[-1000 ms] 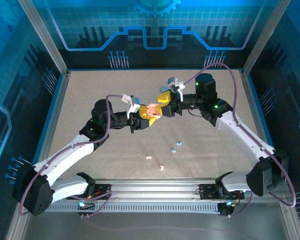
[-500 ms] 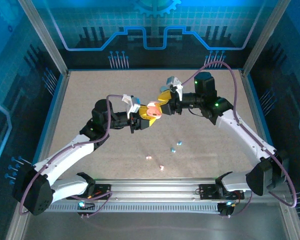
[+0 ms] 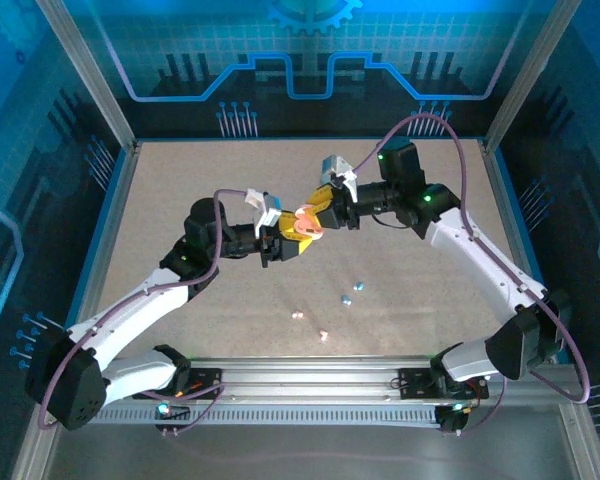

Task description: Insert the wireless bluetooth earbuds into the charging case

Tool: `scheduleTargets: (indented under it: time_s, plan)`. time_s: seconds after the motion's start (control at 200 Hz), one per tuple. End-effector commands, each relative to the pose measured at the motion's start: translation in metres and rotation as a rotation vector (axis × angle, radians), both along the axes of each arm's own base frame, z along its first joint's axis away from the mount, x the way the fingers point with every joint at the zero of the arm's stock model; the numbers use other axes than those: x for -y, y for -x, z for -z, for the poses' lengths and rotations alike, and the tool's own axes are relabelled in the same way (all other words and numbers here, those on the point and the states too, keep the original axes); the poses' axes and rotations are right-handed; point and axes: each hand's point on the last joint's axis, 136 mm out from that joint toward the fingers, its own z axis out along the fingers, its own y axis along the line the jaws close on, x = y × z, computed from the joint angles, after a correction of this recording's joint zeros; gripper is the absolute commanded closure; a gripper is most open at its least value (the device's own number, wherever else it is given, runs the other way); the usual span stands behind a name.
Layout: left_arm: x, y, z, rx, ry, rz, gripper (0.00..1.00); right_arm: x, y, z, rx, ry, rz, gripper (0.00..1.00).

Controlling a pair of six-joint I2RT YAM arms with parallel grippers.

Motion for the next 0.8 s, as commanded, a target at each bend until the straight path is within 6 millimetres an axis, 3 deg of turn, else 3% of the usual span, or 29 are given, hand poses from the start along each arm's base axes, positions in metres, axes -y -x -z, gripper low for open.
scheduleTargets:
  time_s: [0.0, 0.23, 0.535, 0.795]
  plan:
    - [0.006, 0.012, -0.017, 0.062, 0.016, 0.065, 0.67, -0.001, 0.002, -0.002, 0.028, 0.019, -0.013, 0.77]
    - [0.005, 0.008, -0.015, 0.057, 0.010, 0.047, 0.57, 0.001, 0.004, -0.009, 0.065, 0.009, 0.003, 0.85]
    - [0.009, 0.004, -0.013, 0.028, 0.010, 0.046, 0.39, 0.001, 0.006, -0.012, 0.079, -0.006, 0.016, 0.86]
    - [0.011, 0.003, -0.017, 0.026, 0.022, 0.044, 0.37, 0.000, 0.006, -0.009, 0.091, 0.002, 0.020, 0.85]
